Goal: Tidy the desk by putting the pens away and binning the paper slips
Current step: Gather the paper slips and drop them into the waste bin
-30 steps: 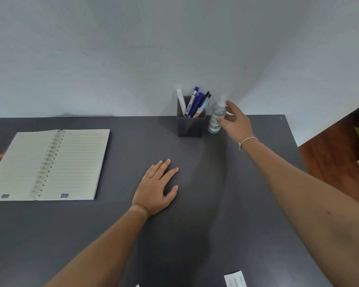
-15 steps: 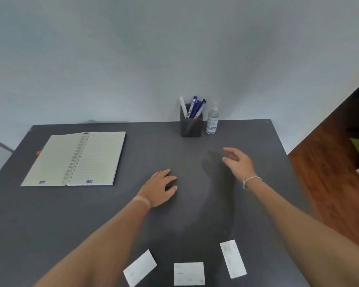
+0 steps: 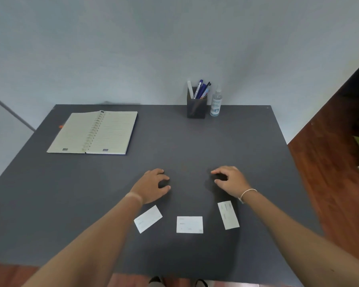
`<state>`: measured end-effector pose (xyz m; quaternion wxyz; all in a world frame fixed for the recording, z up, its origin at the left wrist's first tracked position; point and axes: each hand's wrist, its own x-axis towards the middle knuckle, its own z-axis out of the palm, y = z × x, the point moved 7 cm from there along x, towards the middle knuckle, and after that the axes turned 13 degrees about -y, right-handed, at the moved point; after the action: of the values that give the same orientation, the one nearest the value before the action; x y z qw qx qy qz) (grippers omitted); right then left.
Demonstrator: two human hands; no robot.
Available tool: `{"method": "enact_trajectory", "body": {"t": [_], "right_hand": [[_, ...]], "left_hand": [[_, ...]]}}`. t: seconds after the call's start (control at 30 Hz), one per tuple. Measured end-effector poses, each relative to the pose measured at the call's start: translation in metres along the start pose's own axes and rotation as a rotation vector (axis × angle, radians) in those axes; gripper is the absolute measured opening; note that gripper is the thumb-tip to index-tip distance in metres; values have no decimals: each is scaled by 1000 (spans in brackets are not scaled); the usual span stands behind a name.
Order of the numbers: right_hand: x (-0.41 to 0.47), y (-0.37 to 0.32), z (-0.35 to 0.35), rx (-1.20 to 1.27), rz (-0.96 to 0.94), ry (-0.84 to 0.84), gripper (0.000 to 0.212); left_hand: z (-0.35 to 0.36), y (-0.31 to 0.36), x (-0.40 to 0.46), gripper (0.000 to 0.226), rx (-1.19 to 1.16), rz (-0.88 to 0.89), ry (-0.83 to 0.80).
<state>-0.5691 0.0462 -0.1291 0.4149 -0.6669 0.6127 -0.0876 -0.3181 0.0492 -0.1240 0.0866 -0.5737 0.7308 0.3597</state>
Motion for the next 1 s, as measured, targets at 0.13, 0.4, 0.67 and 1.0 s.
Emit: {"method": "enact_trajectory", "body": {"t": [0.13,0.4,0.67,1.0], "right_hand": [[-21,-3,15,-55,31,-42,34],[-71,-8,48,-171,162,-96,44],[-105,-5,66,-329,229,-115,63],[-103,1,58,-472,252,-106,66]], "left_hand": [[10,-5,-20,41,17,13,-30],[29,-18,-59,56,52,57,-75],[43,-31,-78,59,154,-13,-71],[49,-29,-77,43,62,-157,-33]]}}
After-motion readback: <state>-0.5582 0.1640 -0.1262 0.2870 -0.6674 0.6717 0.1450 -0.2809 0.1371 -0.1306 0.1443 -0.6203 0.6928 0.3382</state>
